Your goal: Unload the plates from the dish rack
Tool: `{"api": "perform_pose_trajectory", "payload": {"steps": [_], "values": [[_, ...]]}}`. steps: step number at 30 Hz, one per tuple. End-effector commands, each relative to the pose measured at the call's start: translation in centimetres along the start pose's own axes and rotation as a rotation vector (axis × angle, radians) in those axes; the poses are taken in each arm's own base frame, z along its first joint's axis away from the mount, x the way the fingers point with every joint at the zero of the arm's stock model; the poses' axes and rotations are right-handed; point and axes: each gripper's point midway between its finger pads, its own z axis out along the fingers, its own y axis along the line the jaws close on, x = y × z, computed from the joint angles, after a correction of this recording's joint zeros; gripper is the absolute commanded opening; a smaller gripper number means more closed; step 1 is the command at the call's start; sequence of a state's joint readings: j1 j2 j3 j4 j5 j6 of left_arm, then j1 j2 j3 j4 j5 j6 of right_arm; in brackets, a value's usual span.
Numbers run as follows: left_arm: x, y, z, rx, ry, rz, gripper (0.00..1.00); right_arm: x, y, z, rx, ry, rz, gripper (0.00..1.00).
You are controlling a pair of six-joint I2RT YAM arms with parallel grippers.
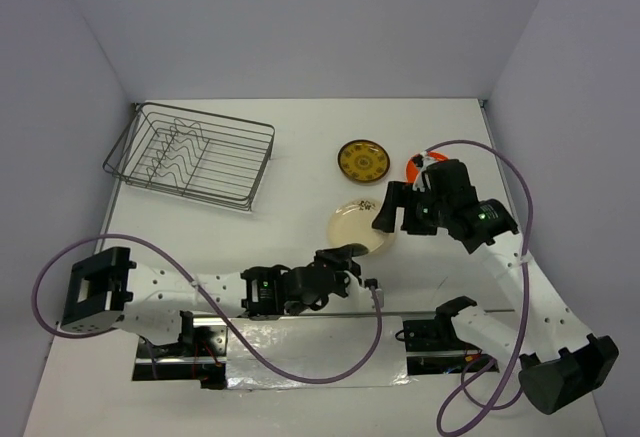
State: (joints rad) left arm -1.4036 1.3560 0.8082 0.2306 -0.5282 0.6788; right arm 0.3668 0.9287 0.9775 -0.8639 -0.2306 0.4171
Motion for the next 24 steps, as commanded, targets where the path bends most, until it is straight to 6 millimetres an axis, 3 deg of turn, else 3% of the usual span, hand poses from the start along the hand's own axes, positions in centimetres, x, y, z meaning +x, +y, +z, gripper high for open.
{"api": "perform_pose_trajectory", "payload": {"steps": [1, 2, 4, 5, 7, 8, 11, 13, 15, 16, 20, 21, 24], "values": [[-1.5, 1.2, 0.8, -0.064, -0.013, 0.041, 0.0, 0.2, 3.3, 0.4, -0.202, 0.005, -0.043, 0.84], [-1.2, 0.9, 1.1, -0.065, -0.002, 0.045, 0.0, 0.1, 3.5, 0.8, -0.223, -0.008, -0.04, 0.67], [-1.3, 1.1, 1.3, -0.085, 0.0, 0.035, 0.18, -0.3, 3.7, 0.8, -0.232, -0.038, -0.035, 0.43], [-0.9, 1.8, 1.1, -0.131, 0.025, 0.024, 0.26, -0.4, 3.3, 0.9, -0.212, -0.051, -0.017, 0.0], [-0.4, 3.5, 0.9, -0.246, 0.051, -0.015, 0.53, -1.0, 2.4, 1.0, -0.155, -0.087, 0.004, 0.0], [-0.1, 4.0, 0.7, -0.282, 0.07, -0.026, 0.96, -1.3, 2.2, 1.0, -0.144, -0.097, 0.009, 0.0], [1.3, 5.1, -0.1, -0.357, 0.168, -0.091, 0.99, -2.4, 0.2, 1.5, -0.079, -0.145, 0.062, 0.0], [1.5, 6.6, -1.2, -0.43, 0.226, -0.234, 1.0, -4.0, -2.1, 2.0, -0.02, -0.212, 0.122, 0.0], [2.6, 7.4, -2.6, -0.448, 0.327, -0.293, 0.99, -4.2, -4.1, 2.8, 0.001, -0.234, 0.185, 0.0], [2.8, 7.2, -3.2, -0.462, 0.329, -0.442, 1.0, -5.2, -4.1, 3.2, -0.023, -0.272, 0.186, 0.0], [5.0, 8.1, -6.8, -0.501, 0.441, -0.702, 0.99, -4.8, -5.9, 5.6, 0.001, -0.24, 0.211, 0.0], [6.6, 8.0, -8.0, -0.522, 0.496, -0.752, 1.0, -4.7, -6.1, 6.2, 0.005, -0.227, 0.213, 0.0], [8.4, 8.6, -10.5, -0.518, 0.511, -0.912, 0.99, -4.0, -6.9, 8.2, 0.005, -0.185, 0.228, 0.01]]}}
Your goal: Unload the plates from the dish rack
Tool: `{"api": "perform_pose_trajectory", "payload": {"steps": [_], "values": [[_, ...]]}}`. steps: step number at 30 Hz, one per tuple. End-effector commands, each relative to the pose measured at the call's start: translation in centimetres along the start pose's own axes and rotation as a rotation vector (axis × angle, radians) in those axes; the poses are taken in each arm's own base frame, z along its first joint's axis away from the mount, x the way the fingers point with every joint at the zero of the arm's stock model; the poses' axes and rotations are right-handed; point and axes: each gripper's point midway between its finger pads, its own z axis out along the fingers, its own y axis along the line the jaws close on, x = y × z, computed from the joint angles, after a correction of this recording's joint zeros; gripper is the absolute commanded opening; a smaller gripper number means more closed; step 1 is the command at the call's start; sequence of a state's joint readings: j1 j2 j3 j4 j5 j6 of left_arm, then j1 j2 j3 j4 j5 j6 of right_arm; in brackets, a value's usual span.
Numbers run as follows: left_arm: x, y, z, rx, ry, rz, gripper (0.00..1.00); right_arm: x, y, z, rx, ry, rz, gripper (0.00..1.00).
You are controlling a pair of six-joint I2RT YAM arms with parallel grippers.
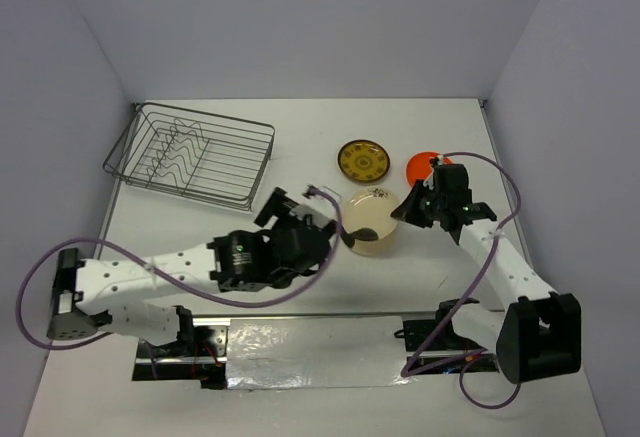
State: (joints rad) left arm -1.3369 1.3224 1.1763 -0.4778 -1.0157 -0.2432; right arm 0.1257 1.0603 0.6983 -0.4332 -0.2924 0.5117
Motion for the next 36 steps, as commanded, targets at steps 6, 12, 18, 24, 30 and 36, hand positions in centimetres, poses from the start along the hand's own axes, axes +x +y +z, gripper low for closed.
{"api": "perform_pose_trajectory", "payload": {"steps": [6, 12, 18, 24, 30, 36], "values": [[5.3, 6.5, -2.8, 0.017, 0.138, -0.383, 1.0, 0.1, -0.5, 2.7, -0.04, -0.008, 0.0, 0.46], [5.7, 7.4, -2.4, 0.126, 0.133, -0.493, 1.0, 2.4, -1.4, 2.8, 0.081, 0.103, -0.091, 0.64], [6.4, 7.9, 1.7, 0.156, 0.212, -0.539, 1.0, 2.4, -2.2, 0.6, 0.393, 0.11, -0.262, 0.65], [6.4, 16.1, 3.8, -0.148, 0.267, -0.694, 1.0, -0.2, -1.9, -3.5, 0.48, 0.017, -0.274, 0.66], [8.2, 21.9, -0.6, -0.403, 0.176, -0.683, 0.99, -4.9, 4.7, -12.3, 0.152, -0.34, -0.328, 0.67], [10.5, 22.3, -3.4, -0.403, 0.125, -0.655, 0.99, -6.1, 3.9, -21.6, 0.185, -0.494, -0.373, 1.0]]}}
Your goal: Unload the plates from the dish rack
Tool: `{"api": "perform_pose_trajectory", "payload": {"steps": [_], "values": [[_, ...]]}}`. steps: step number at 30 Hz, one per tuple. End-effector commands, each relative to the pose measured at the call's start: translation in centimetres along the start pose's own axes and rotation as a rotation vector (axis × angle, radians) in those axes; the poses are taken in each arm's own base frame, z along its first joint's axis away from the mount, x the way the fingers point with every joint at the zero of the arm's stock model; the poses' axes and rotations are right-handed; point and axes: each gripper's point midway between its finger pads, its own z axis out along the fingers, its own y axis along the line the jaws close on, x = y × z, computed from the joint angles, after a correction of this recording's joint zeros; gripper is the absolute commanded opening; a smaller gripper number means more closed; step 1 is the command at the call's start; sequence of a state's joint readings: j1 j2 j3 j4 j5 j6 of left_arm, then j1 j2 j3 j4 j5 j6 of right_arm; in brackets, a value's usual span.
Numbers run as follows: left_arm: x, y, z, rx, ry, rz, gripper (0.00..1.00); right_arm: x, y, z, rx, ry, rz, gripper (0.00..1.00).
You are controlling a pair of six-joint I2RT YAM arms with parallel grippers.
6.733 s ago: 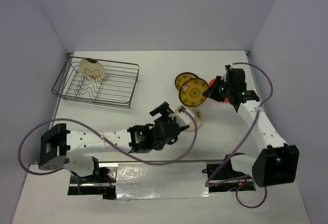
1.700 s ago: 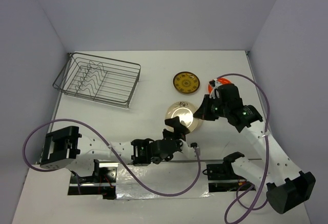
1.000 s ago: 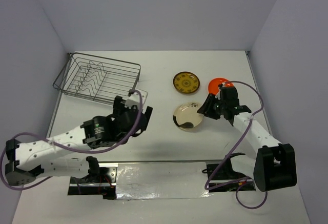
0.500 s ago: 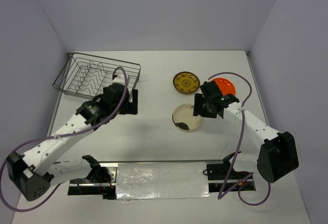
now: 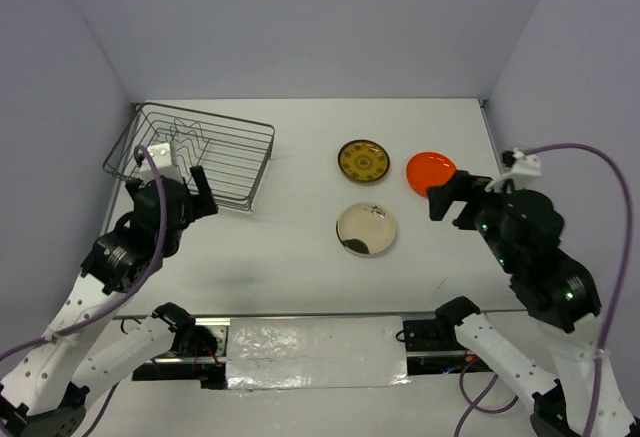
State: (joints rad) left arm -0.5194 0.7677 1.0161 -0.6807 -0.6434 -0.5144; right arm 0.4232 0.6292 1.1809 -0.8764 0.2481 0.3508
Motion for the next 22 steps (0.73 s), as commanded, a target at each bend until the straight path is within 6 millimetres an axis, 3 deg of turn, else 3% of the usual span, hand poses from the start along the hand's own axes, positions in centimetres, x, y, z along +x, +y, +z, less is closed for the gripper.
{"api": "perform_pose_trajectory", "payload": {"steps": [1, 6, 10, 22], "values": [[1.2, 2.1, -0.5, -0.041, -0.021, 0.039, 0.99, 1.0, -3.5, -2.4, 0.155, 0.069, -0.08, 1.0], [1.8, 2.9, -1.1, -0.01, -0.089, 0.004, 1.0, 2.5, -6.0, -3.0, 0.253, 0.089, -0.123, 1.0], [2.1, 3.0, -1.1, -0.014, -0.078, 0.007, 0.99, 3.4, -6.1, -2.9, 0.239, 0.082, -0.116, 1.0], [2.8, 3.2, -0.9, -0.028, -0.053, 0.017, 0.99, 3.1, -5.8, -3.3, 0.217, 0.066, -0.104, 1.0]]}}
